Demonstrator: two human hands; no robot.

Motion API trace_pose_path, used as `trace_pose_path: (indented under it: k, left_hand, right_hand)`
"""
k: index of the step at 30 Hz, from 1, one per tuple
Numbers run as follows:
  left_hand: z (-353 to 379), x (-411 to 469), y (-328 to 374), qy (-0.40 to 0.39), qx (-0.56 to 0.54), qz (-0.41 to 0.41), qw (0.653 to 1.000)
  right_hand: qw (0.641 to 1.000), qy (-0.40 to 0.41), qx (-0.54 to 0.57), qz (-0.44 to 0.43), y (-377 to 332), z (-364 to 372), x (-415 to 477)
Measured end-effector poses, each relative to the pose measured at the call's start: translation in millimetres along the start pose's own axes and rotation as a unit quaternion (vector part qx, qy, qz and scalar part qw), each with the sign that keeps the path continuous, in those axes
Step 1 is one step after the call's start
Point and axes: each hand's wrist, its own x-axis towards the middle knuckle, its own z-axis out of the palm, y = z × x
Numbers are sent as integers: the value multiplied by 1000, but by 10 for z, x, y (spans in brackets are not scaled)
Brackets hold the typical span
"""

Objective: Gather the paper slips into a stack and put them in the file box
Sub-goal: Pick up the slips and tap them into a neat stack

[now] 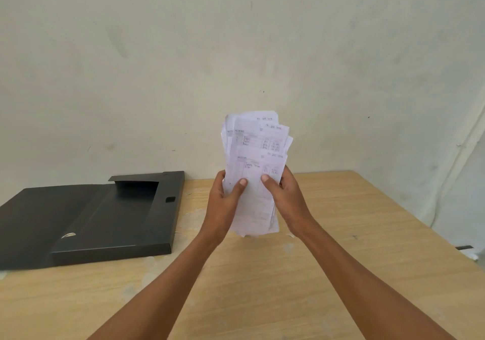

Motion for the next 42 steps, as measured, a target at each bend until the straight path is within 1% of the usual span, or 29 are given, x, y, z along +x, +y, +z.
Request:
trace_pose_path:
  k: [4,8,11,15,19,24,26,28,30,31,32,33,35,37,39,41,42]
  left_hand:
    - [-32,-157,-195,10,2,-30,1000]
    - [26,-211,-278,-9,17,-50,999]
    - [28,-247,-369,-21,25,-50,998]
    - [-19,-270,-454,-27,32,-44,998]
    - [18,-226,-478,-40,40,-31,998]
    - [-12,-204,-494,-27,33,-48,998]
    - [-34,-187,-487,-34,34,-51,998]
    - [-42,-184,-498,-50,47,-58,996]
    - [-41,-211,-507,-61,47,-65,995]
    - [-41,-230,-506,-67,39,-71,994]
    - [-43,-246,-504,-75,27,-80,994]
    - [-44,-260,-497,-87,11,-90,992]
    - [-32,-282,-474,-111,-27,-99,988]
    - [-4,-298,-460,-111,-67,-105,986]
    - [16,-324,-445,-114,-90,-121,982]
    - [15,-362,-414,-126,-73,-160,976]
    - [1,-374,-396,-122,-50,-178,975]
  right_hand:
    - [999,5,17,28,219,-15,-188]
    - [999,5,5,42,289,12,-242]
    - [998,10,-4,57,356,-10,-278]
    - [996,-27,-36,71,465,-58,-360]
    - [996,-29,-47,73,422,-18,-318]
    - [990,-76,-75,91,395,-81,-245]
    - [990,-87,-56,99,391,-126,-232]
    - [993,-67,1,95,341,-132,-223]
    - [996,11,60,67,283,-132,-182]
    - [995,49,72,50,253,-134,-147]
    - [995,70,66,42,234,-140,-103]
    - [995,68,48,45,211,-140,-68]
    - [997,20,-1,72,208,-143,-23]
    - [994,-40,-23,99,189,-155,-10]
    - [990,-78,-51,106,127,-175,1]
    - [984,-101,-112,92,33,-207,15]
    - [977,-116,-161,81,-20,-225,30]
